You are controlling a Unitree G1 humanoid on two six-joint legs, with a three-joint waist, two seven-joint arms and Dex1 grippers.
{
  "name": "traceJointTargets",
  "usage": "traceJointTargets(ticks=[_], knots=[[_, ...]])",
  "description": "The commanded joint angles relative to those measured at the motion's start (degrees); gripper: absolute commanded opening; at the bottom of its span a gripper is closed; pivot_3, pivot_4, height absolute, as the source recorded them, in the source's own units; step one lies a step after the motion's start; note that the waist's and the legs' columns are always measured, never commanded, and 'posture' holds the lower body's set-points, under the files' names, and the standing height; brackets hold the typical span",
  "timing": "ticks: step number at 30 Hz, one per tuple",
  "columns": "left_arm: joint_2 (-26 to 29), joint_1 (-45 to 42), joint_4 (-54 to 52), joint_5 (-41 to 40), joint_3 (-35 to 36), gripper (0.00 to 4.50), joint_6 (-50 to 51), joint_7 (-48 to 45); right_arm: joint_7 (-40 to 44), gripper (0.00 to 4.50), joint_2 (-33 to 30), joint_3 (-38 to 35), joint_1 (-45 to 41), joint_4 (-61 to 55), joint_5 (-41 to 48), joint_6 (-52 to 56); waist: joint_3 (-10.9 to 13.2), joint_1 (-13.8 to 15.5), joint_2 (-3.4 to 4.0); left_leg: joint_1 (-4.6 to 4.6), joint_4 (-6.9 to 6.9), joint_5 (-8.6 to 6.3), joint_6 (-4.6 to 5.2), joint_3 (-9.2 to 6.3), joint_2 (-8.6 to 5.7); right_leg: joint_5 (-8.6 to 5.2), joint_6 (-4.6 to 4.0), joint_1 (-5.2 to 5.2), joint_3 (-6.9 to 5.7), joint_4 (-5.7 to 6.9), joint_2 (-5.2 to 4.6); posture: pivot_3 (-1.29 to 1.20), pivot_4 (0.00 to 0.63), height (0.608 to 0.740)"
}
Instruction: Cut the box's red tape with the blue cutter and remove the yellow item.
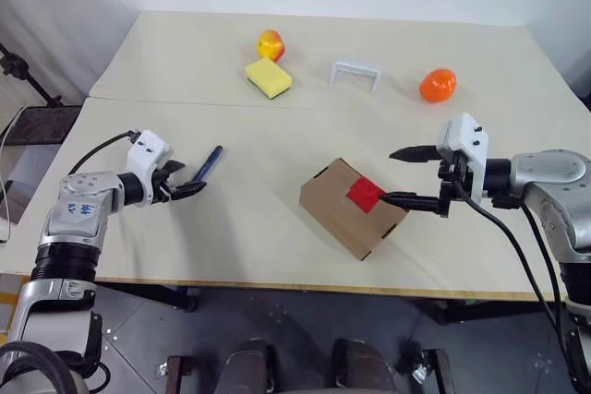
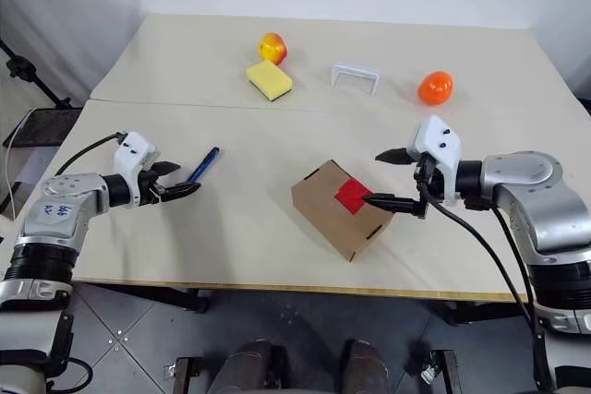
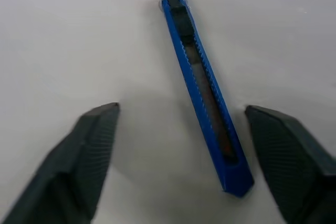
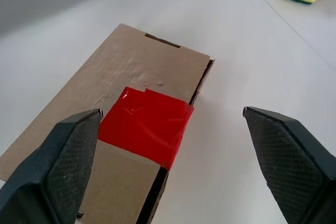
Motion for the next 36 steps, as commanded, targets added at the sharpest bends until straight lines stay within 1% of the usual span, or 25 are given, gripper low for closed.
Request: traceJointTargets(ticks=[1, 3, 6, 9, 10, 13, 16, 22, 26, 31, 33, 36], knots=[[-1.04, 0.69, 2.86, 2.90, -2.41, 2.92, 2.10, 0.64, -0.29, 4.50, -0.06, -1.44, -1.17, -0.87, 0.72, -0.41, -0.02, 0.02, 0.03, 0.00, 0.00, 0.01, 0.00, 0.00, 0.00, 0.00, 0.00, 0.00, 0.00, 0.00, 0.00, 0.00, 0.150, 0.740], [-1.22, 0.57, 3.43, 3.00, -2.61, 2.53, 2.33, 0.27, -0.49, 4.50, 0.03, -1.52, -1.09, -0.90, 0.75, -0.48, -0.02, 0.03, 0.04, 0.00, 0.01, 0.03, 0.00, 0.00, 0.00, 0.00, 0.00, 0.00, 0.01, 0.01, 0.00, 0.00, 0.150, 0.740], [-1.35, 0.55, 3.55, 3.52, -2.81, 1.74, 1.67, 0.01, -0.63, 4.50, -0.01, -1.56, -0.89, -0.74, 0.59, -0.84, -0.03, 0.02, 0.05, 0.00, 0.01, 0.04, 0.01, 0.00, 0.00, 0.00, 0.00, 0.00, 0.01, 0.01, -0.01, 0.00, 0.150, 0.740], [-1.27, 0.17, 4.00, 3.61, -2.82, 1.74, 2.02, -0.51, -0.89, 4.50, 0.02, -1.69, -0.90, -0.69, 0.56, -1.03, -0.04, 0.01, 0.07, 0.00, 0.01, 0.04, 0.00, 0.00, 0.00, 0.00, 0.00, 0.00, 0.01, 0.02, -0.01, 0.00, 0.150, 0.740], [-1.22, -0.08, 4.38, 3.83, -3.04, 1.35, 1.40, -0.94, -0.94, 4.50, 0.02, -1.72, -0.90, -0.68, 0.55, -1.13, -0.04, 0.01, 0.07, 0.00, 0.01, 0.04, 0.00, 0.00, 0.00, 0.00, 0.00, 0.00, 0.01, 0.02, -0.01, 0.00, 0.150, 0.740], [-1.20, -0.70, 5.29, 4.62, -2.95, 0.73, -0.18, -0.17, -1.05, 4.50, 0.03, -1.69, -0.93, -0.69, 0.53, -1.28, -0.06, -0.03, 0.09, 0.01, 0.01, 0.04, 0.00, 0.01, 0.00, 0.00, 0.00, 0.00, 0.01, 0.01, -0.01, 0.00, 0.150, 0.740], [-1.24, -0.92, 6.24, 4.68, -2.23, 0.73, -3.38, -0.08, -1.20, 4.50, 0.01, -1.71, -1.26, -0.67, 0.44, -1.50, -0.06, -0.04, 0.10, 0.01, 0.01, 0.04, 0.00, 0.01, 0.00, 0.00, 0.00, 0.00, 0.01, 0.02, -0.01, 0.00, 0.150, 0.740], [-0.41, -0.29, 6.29, 4.42, -1.44, 0.73, -6.31, -1.03, -1.33, 4.50, 0.12, -1.54, -2.32, -1.12, 0.58, -1.43, -0.06, -0.08, 0.10, 0.02, 0.02, 0.05, 0.00, 0.01, 0.01, 0.00, 0.00, 0.00, 0.02, 0.03, -0.01, 0.00, 0.150, 0.740], [1.20, 1.68, 3.10, 3.24, -0.20, 0.73, -7.88, -3.42, -1.30, 4.50, 0.04, -1.37, -3.05, -1.89, 0.59, -1.45, -0.06, -0.31, 0.10, 0.01, 0.01, 0.05, -0.01, 0.01, 0.01, 0.00, 0.00, 0.00, 0.01, 0.02, -0.01, 0.00, 0.150, 0.740], [4.36, 7.73, -7.91, -3.33, 5.47, 0.73, -7.67, -9.19, -1.43, 4.50, 0.77, -1.06, -5.83, -4.97, 2.32, 0.41, -0.05, -1.76, 0.10, -0.08, -0.16, 0.05, -0.01, 0.03, 0.03, 0.00, 0.00, -0.20, -0.01, 0.01, -0.01, 0.00, 0.150, 0.740], [6.03, 12.06, -15.01, -7.99, 8.09, 0.73, -5.57, -13.37, -1.69, 4.50, 2.09, 0.63, -7.82, -7.59, 3.28, 1.90, 0.01, -1.98, 0.01, -0.12, -0.17, 0.05, -0.02, 0.05, 0.05, 0.00, 0.00, -0.28, -0.03, 0.02, 0.00, 0.00, 0.150, 0.740], [8.27, 16.85, -22.53, -11.44, 9.36, 0.73, -2.28, -16.85, -1.69, 4.50, 3.56, 2.74, -9.62, -10.56, 4.19, 4.07, 0.05, -1.99, -0.07, -0.21, -0.14, 0.04, -0.03, 0.09, 0.12, 0.00, -0.01, -0.46, 0.01, 0.21, 0.00, 0.00, 0.150, 0.740]])
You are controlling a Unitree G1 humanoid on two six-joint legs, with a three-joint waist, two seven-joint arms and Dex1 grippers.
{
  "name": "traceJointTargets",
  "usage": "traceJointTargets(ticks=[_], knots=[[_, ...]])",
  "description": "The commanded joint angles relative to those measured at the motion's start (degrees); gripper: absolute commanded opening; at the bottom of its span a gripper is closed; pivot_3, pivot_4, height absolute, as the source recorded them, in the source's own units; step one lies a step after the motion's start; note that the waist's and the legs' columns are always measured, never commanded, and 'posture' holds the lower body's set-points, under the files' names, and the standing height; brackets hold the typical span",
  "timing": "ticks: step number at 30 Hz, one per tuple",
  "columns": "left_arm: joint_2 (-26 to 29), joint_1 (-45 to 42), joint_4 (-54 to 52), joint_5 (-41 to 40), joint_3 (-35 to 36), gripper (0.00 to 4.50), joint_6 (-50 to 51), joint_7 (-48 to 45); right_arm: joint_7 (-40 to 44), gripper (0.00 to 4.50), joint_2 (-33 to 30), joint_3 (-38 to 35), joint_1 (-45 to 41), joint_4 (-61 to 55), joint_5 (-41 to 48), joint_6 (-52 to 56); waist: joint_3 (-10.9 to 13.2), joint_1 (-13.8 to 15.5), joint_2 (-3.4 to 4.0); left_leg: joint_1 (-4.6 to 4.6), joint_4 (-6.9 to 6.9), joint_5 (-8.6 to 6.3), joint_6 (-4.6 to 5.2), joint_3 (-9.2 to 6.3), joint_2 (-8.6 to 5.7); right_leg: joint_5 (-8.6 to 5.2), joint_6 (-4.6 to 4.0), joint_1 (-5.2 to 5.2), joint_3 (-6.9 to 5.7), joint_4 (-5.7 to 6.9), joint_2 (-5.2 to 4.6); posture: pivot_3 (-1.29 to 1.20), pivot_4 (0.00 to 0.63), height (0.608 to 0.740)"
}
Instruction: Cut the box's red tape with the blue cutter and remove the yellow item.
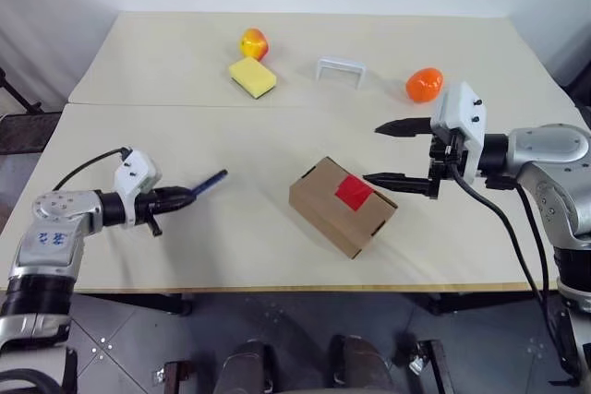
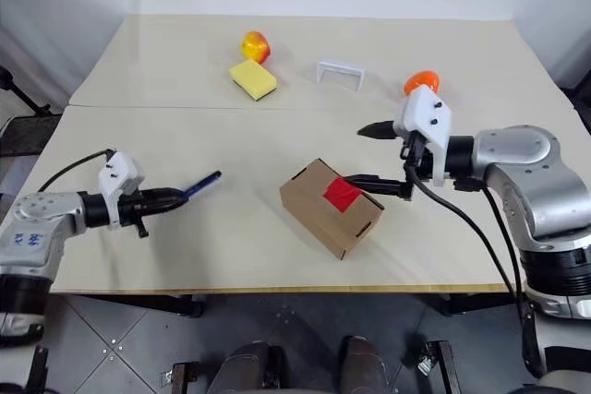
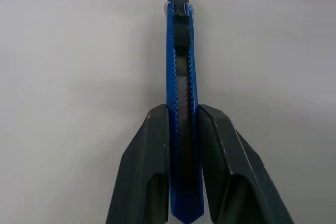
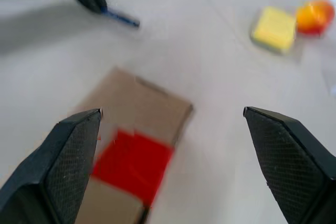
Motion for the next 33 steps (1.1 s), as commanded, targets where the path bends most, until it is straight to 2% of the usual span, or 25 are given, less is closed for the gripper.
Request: traceJointTargets(ticks=[1, 2, 5, 11, 16, 23, 33], knots=[[4.29, 5.14, -11.02, -4.83, 3.26, 0.73, 3.11, -5.11, -0.48, 4.50, 1.77, 3.72, -3.42, -5.17, 1.74, 3.76, 0.04, 0.02, -0.07, -0.01, 0.02, 0.00, 0.00, -0.02, -0.01, 0.00, 0.00, -0.03, 0.00, 0.06, 0.00, 0.00, 0.150, 0.740], [5.58, 7.46, -14.18, -5.55, 3.34, 0.73, 3.74, -6.64, -1.20, 4.50, 3.02, 6.17, -5.25, -6.19, 1.35, 5.59, 0.04, -0.02, -0.07, -0.01, 0.02, 0.00, 0.00, -0.02, 0.00, 0.00, 0.00, -0.03, 0.02, 0.07, -0.01, 0.00, 0.150, 0.740], [7.56, 11.94, -20.37, -6.29, 3.09, 0.69, 4.14, -8.32, -2.78, 3.92, 6.39, 13.30, -9.51, -7.27, -2.49, 7.01, 0.04, 0.04, -0.05, -0.04, 0.01, 0.00, 0.00, 0.11, 0.16, -0.01, -0.02, -0.23, 0.14, 0.19, -0.08, 0.00, 0.150, 0.740], [8.15, 15.47, -25.73, -4.94, 0.65, 0.69, 4.06, -8.23, -2.21, 1.78, 14.08, 24.63, -15.49, -4.19, -9.67, 2.39, 0.04, 0.44, -0.06, -0.13, 0.02, 0.00, -0.01, 0.24, -0.06, -0.01, -0.03, -0.43, 0.17, 0.32, -0.10, 0.00, 0.150, 0.740], [7.48, 16.14, -25.93, -3.13, -1.28, 0.69, 3.22, -6.61, 0.12, 0.04, 17.41, 33.18, -15.41, -1.13, -16.79, -4.86, 0.04, 0.34, -0.06, -0.13, -0.01, -0.01, -0.01, 0.33, -0.06, -0.02, -0.03, -0.49, 0.15, 0.34, -0.09, 0.00, 0.150, 0.740], [7.09, 16.77, -25.48, 0.14, -3.05, 0.69, 2.52, -3.78, 0.51, 0.04, 22.20, 41.32, -14.43, 6.35, -26.16, -13.36, 0.04, 0.02, -0.06, -0.11, -0.03, -0.01, -0.01, 0.43, -0.04, -0.02, -0.03, -0.53, 0.15, 0.34, -0.08, 0.00, 0.150, 0.740], [7.12, 16.90, -26.87, -0.21, -4.04, 0.69, 4.26, -3.24, -0.43, 0.04, 28.98, 44.05, -15.32, 18.65, -35.77, -22.69, 0.03, -0.53, -0.06, -0.06, -0.06, -0.01, -0.03, 0.40, -0.03, -0.03, -0.05, -0.51, 0.15, 0.38, -0.07, 0.00, 0.150, 0.740]])
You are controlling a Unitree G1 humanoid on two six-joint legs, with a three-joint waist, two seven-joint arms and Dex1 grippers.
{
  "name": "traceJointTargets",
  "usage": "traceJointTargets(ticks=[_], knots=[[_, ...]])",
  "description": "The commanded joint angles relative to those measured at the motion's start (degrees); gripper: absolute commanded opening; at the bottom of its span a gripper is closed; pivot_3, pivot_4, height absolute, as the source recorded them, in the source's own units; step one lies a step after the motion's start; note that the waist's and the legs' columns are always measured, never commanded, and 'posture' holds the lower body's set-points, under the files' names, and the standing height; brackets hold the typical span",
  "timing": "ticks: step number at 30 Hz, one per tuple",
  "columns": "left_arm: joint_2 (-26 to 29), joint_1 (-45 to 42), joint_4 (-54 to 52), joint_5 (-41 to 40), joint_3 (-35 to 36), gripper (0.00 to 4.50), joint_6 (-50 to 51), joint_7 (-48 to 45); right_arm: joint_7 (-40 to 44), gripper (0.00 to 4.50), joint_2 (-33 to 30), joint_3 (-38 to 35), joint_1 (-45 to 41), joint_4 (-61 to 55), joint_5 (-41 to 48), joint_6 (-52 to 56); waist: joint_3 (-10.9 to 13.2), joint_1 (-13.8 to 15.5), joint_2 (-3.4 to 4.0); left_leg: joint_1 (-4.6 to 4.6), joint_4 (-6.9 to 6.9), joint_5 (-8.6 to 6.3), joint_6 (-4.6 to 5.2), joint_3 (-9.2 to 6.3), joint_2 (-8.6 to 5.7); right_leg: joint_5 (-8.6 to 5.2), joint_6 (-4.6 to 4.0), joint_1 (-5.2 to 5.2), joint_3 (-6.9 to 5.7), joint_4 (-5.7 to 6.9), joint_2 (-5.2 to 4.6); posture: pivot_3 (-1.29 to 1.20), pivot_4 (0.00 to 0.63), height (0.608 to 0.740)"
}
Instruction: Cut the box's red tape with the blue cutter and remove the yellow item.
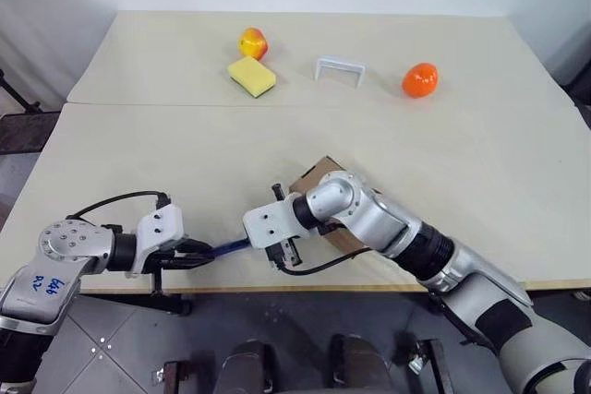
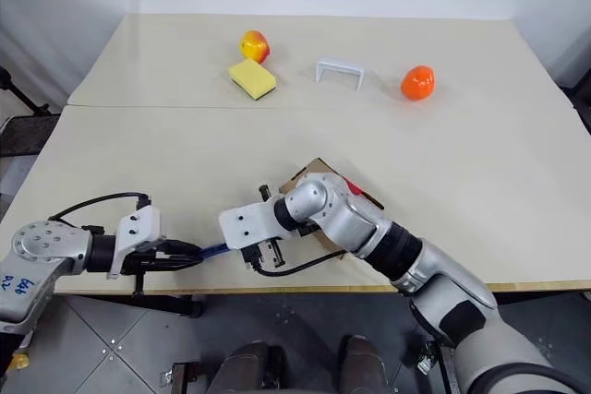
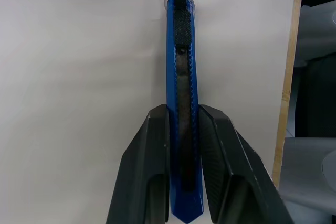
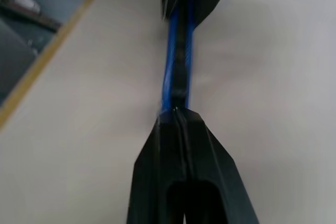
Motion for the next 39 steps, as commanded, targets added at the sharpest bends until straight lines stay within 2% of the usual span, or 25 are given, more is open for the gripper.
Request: traceJointTargets(ticks=[1, 12, 19, 23, 27, 31, 39], knots=[[-0.16, -0.19, -1.39, 0.07, -0.61, 0.69, 0.05, 0.14, -0.38, 0.04, 2.12, 0.62, -1.23, 3.30, -3.43, -4.29, 0.00, -0.22, 0.00, 0.01, 0.00, 0.00, -0.01, -0.03, 0.01, 0.00, 0.00, 0.01, -0.01, 0.02, 0.01, 0.00, 0.150, 0.740], [-0.56, -1.04, -1.18, 0.23, -1.03, 0.69, 0.54, 0.26, 0.10, 0.04, 9.22, 0.73, -0.81, 8.98, -6.87, -8.51, -0.01, -0.58, 0.00, 0.06, 0.00, 0.00, -0.04, -0.10, -0.01, 0.00, 0.00, 0.03, 0.01, 0.16, 0.01, 0.00, 0.150, 0.740], [-0.18, -0.30, -1.14, 0.26, -1.28, 0.69, 0.82, 0.04, -0.65, 0.04, 10.61, -3.55, -1.65, 7.34, -6.14, -7.99, 0.00, -0.58, 0.01, 0.06, 0.00, 0.00, -0.04, -0.10, -0.01, 0.00, 0.00, 0.03, 0.01, 0.16, 0.00, 0.00, 0.150, 0.740], [0.10, 0.21, -1.40, 0.26, -1.50, 0.69, 1.05, -0.28, 1.05, 0.04, 9.68, -6.21, -1.67, 2.96, -4.31, -5.53, 0.00, -0.58, 0.01, 0.05, 0.00, -0.01, -0.04, -0.11, -0.01, 0.00, 0.00, 0.02, 0.01, 0.16, 0.01, 0.00, 0.150, 0.740], [0.18, -0.03, -1.36, 0.54, -2.08, 0.69, 2.53, 0.12, 4.18, 0.04, 3.90, -6.95, 0.55, -2.48, -5.14, -4.20, -0.01, -0.47, -0.01, 0.05, 0.00, -0.01, -0.04, -0.15, -0.02, 0.00, 0.00, 0.04, 0.02, 0.17, 0.01, 0.00, 0.150, 0.740], [0.36, 0.05, -1.81, 0.49, -2.16, 0.69, 2.83, -0.14, 5.54, 0.04, -0.52, -4.42, 2.69, -1.54, -7.98, -7.14, -0.03, -0.57, -0.04, 0.06, 0.01, -0.01, -0.04, -0.16, -0.03, 0.00, 0.00, 0.07, 0.03, 0.16, 0.01, 0.00, 0.150, 0.740], [0.64, -0.15, -2.16, 0.46, -2.22, 0.69, 3.54, -0.36, 3.79, 0.04, 2.12, -3.65, 3.18, 3.20, -9.60, -9.21, -0.04, -0.71, -0.03, 0.18, -0.02, -0.01, -0.05, 0.00, 0.04, -0.01, -0.01, 0.07, 0.03, 0.17, 0.01, 0.00, 0.150, 0.740]])
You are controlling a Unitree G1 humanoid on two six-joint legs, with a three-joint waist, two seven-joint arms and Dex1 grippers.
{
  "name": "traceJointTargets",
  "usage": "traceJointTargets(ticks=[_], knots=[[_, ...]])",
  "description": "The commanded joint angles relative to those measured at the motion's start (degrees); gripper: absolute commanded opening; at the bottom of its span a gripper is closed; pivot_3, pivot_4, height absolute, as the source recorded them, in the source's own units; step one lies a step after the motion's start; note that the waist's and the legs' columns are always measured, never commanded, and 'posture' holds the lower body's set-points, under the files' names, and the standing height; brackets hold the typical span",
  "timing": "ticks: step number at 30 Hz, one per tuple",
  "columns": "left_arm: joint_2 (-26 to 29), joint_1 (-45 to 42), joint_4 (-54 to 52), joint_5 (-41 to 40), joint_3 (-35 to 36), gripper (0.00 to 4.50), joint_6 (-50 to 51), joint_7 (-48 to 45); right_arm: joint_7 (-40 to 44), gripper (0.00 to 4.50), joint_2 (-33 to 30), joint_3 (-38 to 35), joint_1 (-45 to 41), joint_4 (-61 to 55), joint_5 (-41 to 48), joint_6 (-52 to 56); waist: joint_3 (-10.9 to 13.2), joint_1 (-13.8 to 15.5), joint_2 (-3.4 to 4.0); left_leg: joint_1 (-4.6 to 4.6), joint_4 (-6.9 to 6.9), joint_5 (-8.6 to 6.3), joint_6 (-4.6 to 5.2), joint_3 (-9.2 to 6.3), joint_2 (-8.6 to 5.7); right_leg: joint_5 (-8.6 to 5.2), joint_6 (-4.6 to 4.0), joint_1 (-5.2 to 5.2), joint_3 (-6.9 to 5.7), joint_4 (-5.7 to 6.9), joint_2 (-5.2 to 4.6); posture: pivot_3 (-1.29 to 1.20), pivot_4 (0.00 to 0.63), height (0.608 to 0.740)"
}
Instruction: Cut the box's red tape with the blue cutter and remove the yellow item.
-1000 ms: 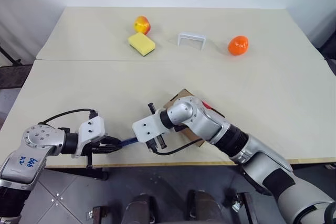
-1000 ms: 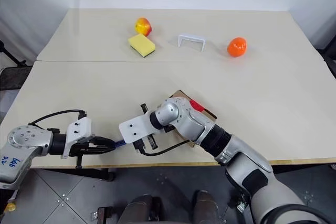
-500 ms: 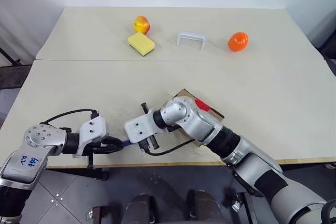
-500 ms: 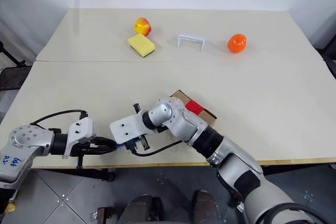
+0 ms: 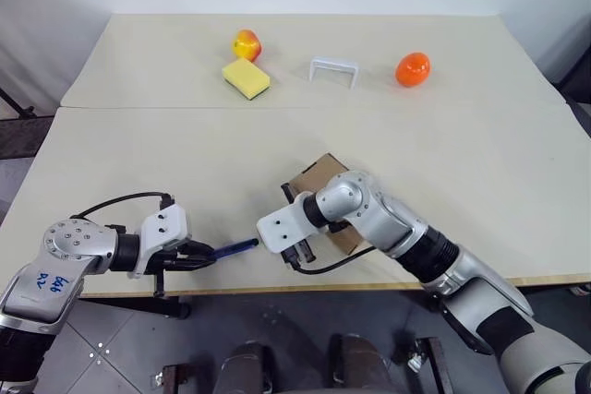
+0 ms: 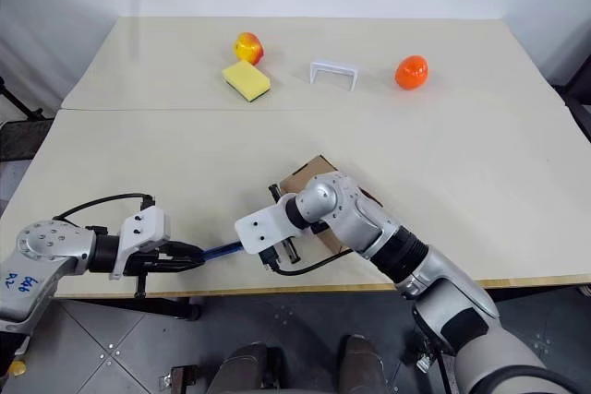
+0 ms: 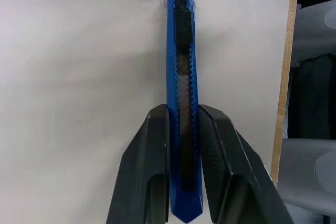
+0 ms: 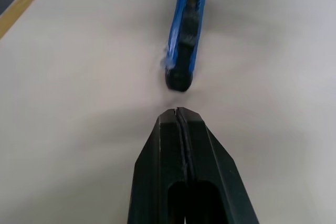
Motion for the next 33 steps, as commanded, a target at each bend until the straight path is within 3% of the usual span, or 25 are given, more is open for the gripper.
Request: traceJointTargets(ticks=[1, 19, 33], knots=[[0.52, 0.70, -1.36, 0.13, -1.06, 0.69, 0.86, -0.34, -0.52, 0.04, 1.91, 0.74, 0.00, 1.01, -0.76, -1.15, 0.00, -0.01, 0.00, 0.01, 0.00, 0.00, 0.00, 0.00, 0.00, 0.00, 0.00, 0.00, 0.00, 0.00, 0.00, 0.00, 0.150, 0.740], [0.36, 0.40, -1.59, 0.19, -1.18, 0.69, 1.66, -0.31, 1.16, 0.04, 2.38, -3.34, -1.39, -4.44, 1.20, 0.61, 0.00, 0.06, 0.01, -0.02, 0.00, 0.00, -0.01, -0.01, 0.00, 0.00, -0.01, -0.02, 0.01, 0.00, 0.01, 0.00, 0.150, 0.740], [0.10, 0.32, -1.51, 0.20, -1.38, 0.69, 1.78, -0.02, 2.15, 0.04, 2.71, 0.42, 0.37, -0.02, -0.49, -2.96, 0.00, 0.08, 0.01, -0.02, 0.00, 0.00, -0.01, -0.02, -0.01, 0.00, -0.01, -0.01, 0.01, 0.00, 0.01, 0.00, 0.150, 0.740]])
